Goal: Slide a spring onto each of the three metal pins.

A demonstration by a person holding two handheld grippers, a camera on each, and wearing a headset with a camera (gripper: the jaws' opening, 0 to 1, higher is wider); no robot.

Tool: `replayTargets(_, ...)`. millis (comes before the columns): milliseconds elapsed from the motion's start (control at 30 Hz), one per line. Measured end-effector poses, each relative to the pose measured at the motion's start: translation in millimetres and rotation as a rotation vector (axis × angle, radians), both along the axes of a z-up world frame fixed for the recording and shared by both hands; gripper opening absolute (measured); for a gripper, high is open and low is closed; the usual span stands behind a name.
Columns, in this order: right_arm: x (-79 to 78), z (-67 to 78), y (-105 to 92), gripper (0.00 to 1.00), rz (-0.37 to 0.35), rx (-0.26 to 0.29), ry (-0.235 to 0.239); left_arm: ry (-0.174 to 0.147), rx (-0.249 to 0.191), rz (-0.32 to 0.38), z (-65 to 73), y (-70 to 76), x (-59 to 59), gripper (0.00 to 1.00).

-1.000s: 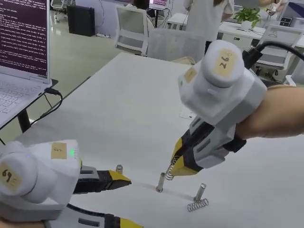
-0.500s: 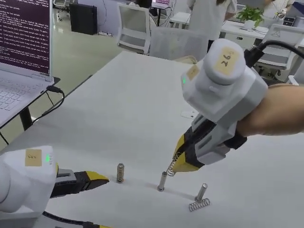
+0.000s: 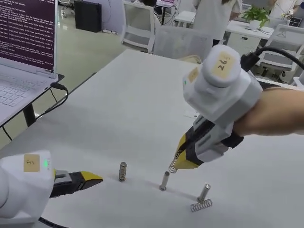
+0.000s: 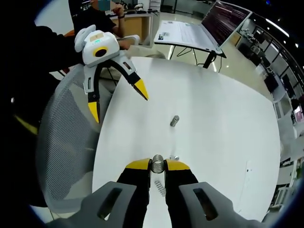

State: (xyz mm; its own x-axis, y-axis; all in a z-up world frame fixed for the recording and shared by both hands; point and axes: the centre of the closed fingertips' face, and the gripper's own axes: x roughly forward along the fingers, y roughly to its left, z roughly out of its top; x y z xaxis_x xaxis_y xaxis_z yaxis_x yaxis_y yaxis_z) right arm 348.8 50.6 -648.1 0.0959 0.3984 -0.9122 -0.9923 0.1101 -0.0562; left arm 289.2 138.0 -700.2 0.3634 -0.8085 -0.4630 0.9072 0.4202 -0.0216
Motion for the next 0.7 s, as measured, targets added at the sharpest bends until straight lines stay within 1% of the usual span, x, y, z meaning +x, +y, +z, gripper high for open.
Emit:
replayTargets(100, 2.6, -1.9, 0.5, 0.08, -0.008, 0.004, 0.005, 0.003, 0.0, 0.009, -4.2, 3.2, 2.3, 0.73)
replayTargets(133, 3.6, -2.8, 0.6, 0.08, -0.01, 0.005, 0.005, 0.0, 0.0, 0.01, -5.7, 4.2, 3.0, 0.73)
replayTargets(167, 4.9, -4.2, 0.4, 0.08, -0.015, 0.004, 0.007, -0.011, 0.007, 0.015, -8.3, 5.8, 5.2, 0.74)
replayTargets(233, 6.9, -5.9, 0.0, 0.08, -0.019, 0.001, 0.004, -0.012, 0.017, 0.016, -12.3, 7.3, 6.7, 0.74)
replayTargets(300, 9.6, -7.8, -0.1, 0.08, -0.025, 0.0, 0.004, -0.019, 0.027, 0.021, -16.2, 9.0, 9.2, 0.75)
replayTargets(367, 12.0, -9.5, 0.5, 0.08, -0.033, 0.004, 0.01, -0.014, 0.031, 0.023, -19.1, 10.1, 11.1, 0.75)
replayTargets(467, 16.8, -13.5, 0.4, 0.08, -0.043, 0.003, 0.012, -0.018, 0.041, 0.027, -23.4, 11.8, 14.4, 0.75)
replayTargets(600, 21.0, -18.1, 2.1, 0.08, -0.057, 0.009, 0.024, -0.022, 0.051, 0.03, -27.5, 12.6, 17.7, 0.75)
replayTargets(700, 25.9, -23.6, 2.1, 0.08, -0.061, -0.006, 0.023, -0.023, 0.055, 0.028, -30.0, 11.3, 18.8, 0.75)
